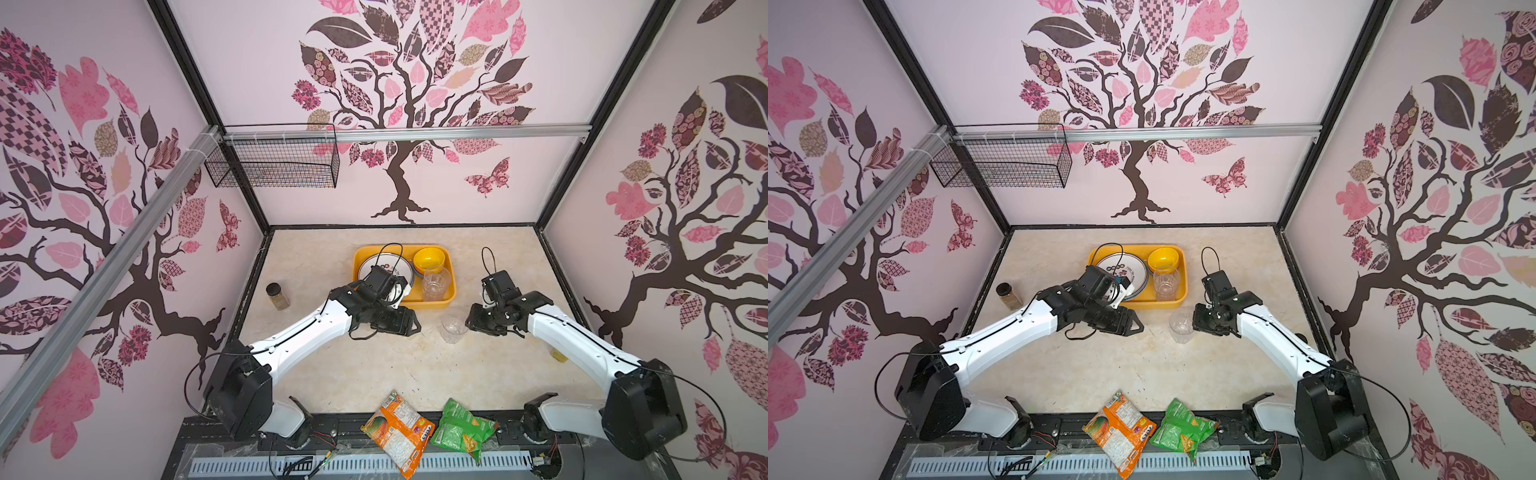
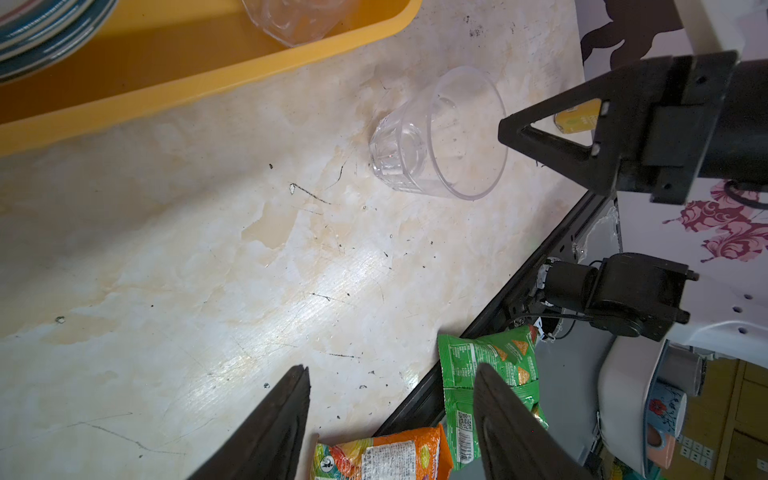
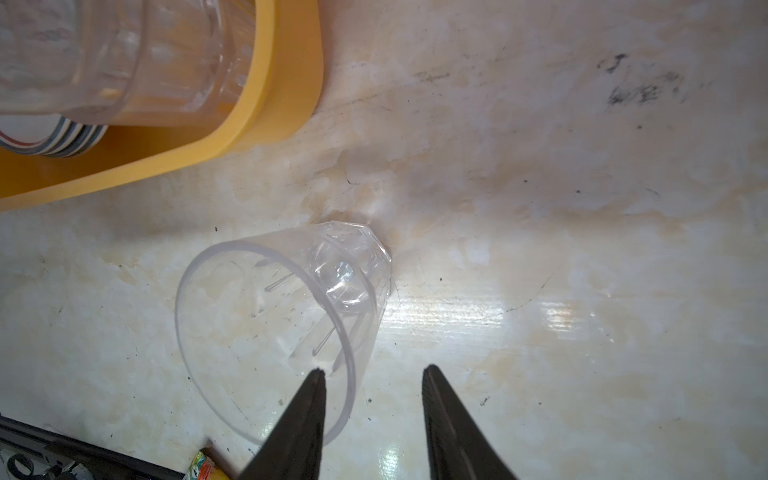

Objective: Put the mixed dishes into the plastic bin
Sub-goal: 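Grasp the clear cup on the table with the right gripper and lift it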

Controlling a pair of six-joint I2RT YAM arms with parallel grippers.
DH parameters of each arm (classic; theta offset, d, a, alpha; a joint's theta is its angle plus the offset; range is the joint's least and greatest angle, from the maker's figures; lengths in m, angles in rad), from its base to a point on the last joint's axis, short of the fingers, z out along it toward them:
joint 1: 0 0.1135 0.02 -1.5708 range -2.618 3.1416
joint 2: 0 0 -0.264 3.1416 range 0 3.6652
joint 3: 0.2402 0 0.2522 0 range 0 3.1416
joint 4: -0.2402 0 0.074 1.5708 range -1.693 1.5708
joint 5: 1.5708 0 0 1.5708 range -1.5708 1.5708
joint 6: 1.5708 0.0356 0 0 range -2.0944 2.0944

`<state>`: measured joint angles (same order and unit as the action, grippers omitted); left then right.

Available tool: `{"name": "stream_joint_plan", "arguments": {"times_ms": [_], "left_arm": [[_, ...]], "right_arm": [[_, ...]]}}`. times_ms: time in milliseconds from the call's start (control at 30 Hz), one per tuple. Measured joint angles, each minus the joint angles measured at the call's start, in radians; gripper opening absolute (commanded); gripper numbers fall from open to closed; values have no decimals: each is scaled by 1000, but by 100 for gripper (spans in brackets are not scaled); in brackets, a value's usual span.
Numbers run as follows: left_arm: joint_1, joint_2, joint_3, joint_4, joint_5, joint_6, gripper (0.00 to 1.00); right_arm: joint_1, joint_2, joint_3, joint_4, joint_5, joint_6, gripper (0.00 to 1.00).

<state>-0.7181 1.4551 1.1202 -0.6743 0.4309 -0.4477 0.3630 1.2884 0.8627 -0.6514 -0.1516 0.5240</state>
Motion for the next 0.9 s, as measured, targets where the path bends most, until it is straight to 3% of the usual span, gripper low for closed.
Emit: {"name": "stream_joint_plan", "arguments": {"times_ms": [267, 900], "left_arm": [[-1, 0, 0, 0, -10, 0, 65], [-3, -4, -1, 0, -37, -5, 64]], "right_arm": [[0, 46, 0, 27, -2, 0, 36], [0, 154, 23, 19, 40, -36, 13]]}}
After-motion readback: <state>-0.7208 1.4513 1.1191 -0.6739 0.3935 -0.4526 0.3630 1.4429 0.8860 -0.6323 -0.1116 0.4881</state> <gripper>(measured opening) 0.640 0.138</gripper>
